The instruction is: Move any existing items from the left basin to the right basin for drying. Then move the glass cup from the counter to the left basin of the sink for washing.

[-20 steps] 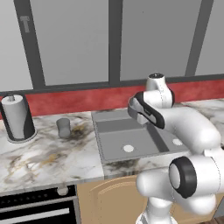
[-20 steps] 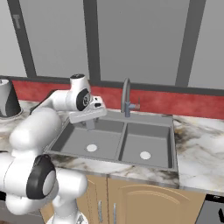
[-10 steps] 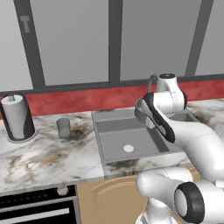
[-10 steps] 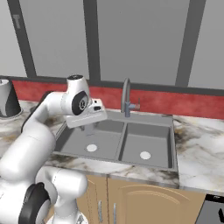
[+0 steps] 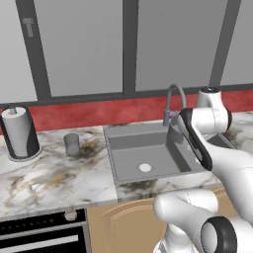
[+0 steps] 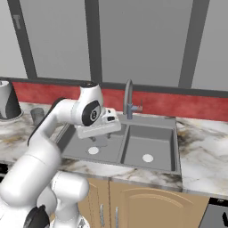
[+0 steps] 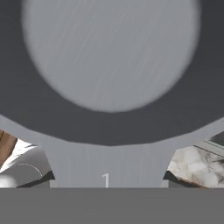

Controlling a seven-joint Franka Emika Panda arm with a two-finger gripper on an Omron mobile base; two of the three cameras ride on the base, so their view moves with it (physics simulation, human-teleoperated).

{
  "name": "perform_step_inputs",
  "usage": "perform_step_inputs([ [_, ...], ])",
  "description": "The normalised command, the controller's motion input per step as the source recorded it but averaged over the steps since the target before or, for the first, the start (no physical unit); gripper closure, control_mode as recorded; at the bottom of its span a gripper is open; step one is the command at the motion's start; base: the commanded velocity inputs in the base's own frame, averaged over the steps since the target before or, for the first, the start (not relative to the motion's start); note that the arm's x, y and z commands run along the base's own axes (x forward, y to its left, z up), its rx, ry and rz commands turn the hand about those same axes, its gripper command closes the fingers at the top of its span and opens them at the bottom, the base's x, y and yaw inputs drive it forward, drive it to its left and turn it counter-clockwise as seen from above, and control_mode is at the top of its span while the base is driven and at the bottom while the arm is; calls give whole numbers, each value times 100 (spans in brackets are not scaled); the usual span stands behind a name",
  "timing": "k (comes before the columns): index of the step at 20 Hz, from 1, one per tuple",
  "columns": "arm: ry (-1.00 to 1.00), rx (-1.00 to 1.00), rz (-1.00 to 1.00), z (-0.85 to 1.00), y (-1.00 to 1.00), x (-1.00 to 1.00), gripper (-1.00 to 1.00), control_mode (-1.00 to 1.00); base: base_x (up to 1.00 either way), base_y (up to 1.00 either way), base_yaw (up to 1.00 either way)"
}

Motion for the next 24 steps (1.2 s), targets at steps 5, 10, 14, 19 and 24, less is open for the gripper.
perform_step_inputs([
  [5, 6, 4, -1, 0, -58, -20, 100, -100, 0, 0, 0],
  [10, 7, 4, -1, 0, -60, -7, 100, -100, 0, 0, 0],
  [14, 10, 4, 0, 0, -56, 2, 100, -100, 0, 0, 0],
  [19, 13, 5, 0, -14, -37, 44, 100, -100, 0, 0, 0],
  [24, 6, 6, 4, -34, -38, 47, 100, -100, 0, 0, 0],
])
